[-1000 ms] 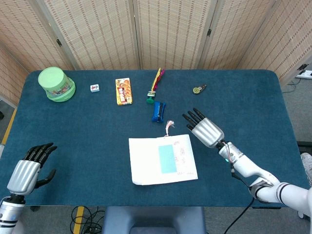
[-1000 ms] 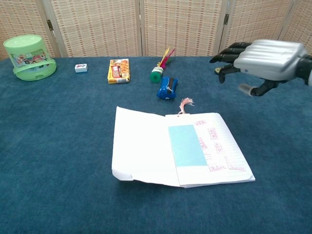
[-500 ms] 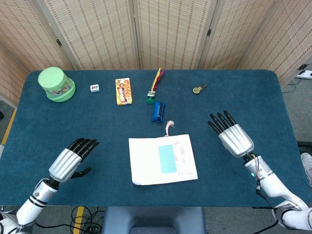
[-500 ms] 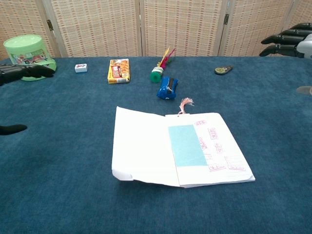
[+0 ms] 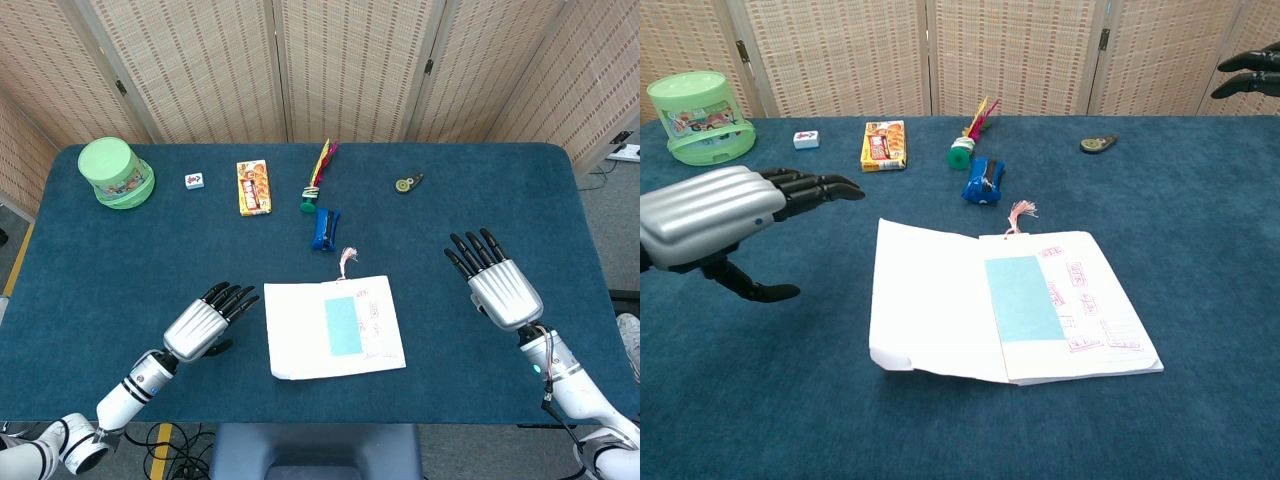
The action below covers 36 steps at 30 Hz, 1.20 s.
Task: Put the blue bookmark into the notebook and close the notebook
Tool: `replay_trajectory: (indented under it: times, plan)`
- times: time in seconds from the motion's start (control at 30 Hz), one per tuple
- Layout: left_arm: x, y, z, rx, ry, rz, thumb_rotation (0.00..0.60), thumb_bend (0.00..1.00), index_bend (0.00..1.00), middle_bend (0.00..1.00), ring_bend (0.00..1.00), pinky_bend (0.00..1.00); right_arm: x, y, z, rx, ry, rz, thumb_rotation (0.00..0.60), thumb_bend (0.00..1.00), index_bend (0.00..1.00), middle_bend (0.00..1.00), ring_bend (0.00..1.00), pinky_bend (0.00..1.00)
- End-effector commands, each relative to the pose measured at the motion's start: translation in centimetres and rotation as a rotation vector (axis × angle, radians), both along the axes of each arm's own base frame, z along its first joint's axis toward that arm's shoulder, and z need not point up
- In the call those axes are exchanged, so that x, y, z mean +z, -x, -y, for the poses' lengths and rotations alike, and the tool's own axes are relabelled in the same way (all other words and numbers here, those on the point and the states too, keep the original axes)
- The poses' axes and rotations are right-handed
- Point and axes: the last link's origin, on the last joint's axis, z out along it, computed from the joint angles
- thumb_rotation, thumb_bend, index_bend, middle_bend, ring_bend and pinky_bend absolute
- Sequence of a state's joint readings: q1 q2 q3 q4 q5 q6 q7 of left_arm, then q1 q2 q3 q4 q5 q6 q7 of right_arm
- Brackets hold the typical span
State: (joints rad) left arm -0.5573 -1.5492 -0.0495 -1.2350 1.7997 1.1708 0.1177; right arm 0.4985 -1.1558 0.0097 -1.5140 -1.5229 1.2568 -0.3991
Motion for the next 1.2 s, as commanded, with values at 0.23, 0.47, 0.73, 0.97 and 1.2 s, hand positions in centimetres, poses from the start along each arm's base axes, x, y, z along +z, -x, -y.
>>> replay_trajectory:
  times: [0.23, 0.47, 0.73, 0.97, 1.2]
  plan:
    - [-3.4, -1.7, -0.7, -0.043, 0.042, 0.005, 0.6, 0.26, 0.11, 0.08, 0.15, 0.18, 0.3, 0.3, -0.2, -0.001, 0.01, 0.019, 0.6, 0.21, 0.1, 0.0, 0.0, 0.0]
    - [-5.1, -2.1, -0.7, -0.069, 0.078, 0.045, 0.6, 0.26, 0.22, 0.08, 0.15, 0.18, 0.4, 0.5, -0.4, -0.003, 0.008, 0.023, 0.6, 0.21, 0.1, 0.0, 0.0, 0.0]
    - [-5.8, -2.5, -1.1, -0.1, 0.093, 0.089, 0.6, 0.26, 0.39, 0.11, 0.15, 0.18, 0.4, 0.7, -0.5, -0.007, 0.007, 0.034, 0.6, 0.21, 0.1, 0.0, 0.0, 0.0]
    - [-6.3, -2.6, -1.3, -0.107, 0.087, 0.1, 0.6, 0.32, 0.48, 0.14, 0.15, 0.18, 0.4, 0.8, -0.5, -0.011, 0.005, 0.039, 0.6, 0.21, 0.1, 0.0, 0.0, 0.0]
    - [-6.6, -2.7, -1.4, -0.095, 0.085, 0.121, 0.6, 0.36, 0.58, 0.16, 0.15, 0.18, 0.3, 0.8, -0.5, -0.012, 0.001, 0.039, 0.6, 0.21, 0.1, 0.0, 0.0, 0.0]
